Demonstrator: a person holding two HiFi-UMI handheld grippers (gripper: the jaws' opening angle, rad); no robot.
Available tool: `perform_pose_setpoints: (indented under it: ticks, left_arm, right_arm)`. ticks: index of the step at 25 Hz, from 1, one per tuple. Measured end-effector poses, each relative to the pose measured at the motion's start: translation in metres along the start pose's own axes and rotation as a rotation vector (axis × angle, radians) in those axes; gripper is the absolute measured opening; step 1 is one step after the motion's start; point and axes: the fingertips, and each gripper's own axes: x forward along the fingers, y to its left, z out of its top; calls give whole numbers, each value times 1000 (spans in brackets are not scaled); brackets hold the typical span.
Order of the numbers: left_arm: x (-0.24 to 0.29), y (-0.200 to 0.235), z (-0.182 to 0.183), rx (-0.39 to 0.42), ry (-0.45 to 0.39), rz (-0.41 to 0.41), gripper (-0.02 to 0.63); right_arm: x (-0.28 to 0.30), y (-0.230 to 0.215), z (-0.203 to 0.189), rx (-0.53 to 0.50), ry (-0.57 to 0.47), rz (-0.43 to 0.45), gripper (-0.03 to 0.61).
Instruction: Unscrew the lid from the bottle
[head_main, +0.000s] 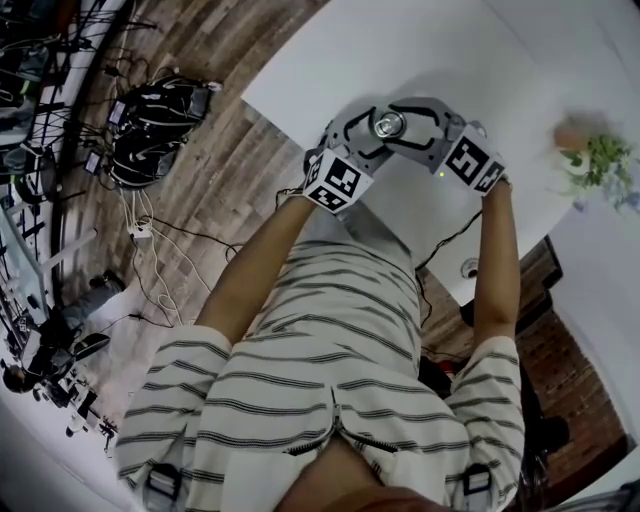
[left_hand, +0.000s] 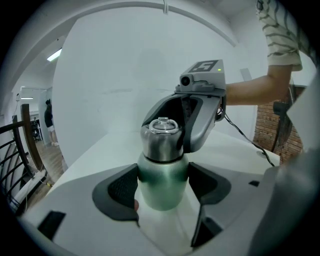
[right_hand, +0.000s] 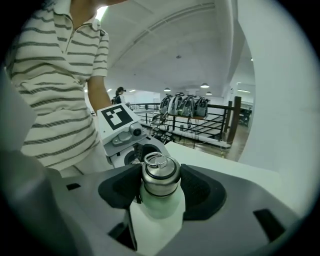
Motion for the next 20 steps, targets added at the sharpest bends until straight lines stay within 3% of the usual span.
perform_pose_setpoints:
  ticks: [5,12,15,16,20]
  left_arm:
    - [-1,2,0,2,3,-5,314]
    - [-1,2,2,3,8,-8,314]
    - [0,1,2,4,7,-5,316]
    - [0,0,1,3,6,-5,314]
    - [-3,3,0,-3,6,-2,314]
  right_arm:
    - [1,1,1,-53,37,138,255]
    - [-1,1,1,-80,86,185,250]
    - [-2,1,0,-34,77,140,272]
    - [-3,0,2,-11,60,107,326]
    - [-9,-8,18,85,-52,-126,342]
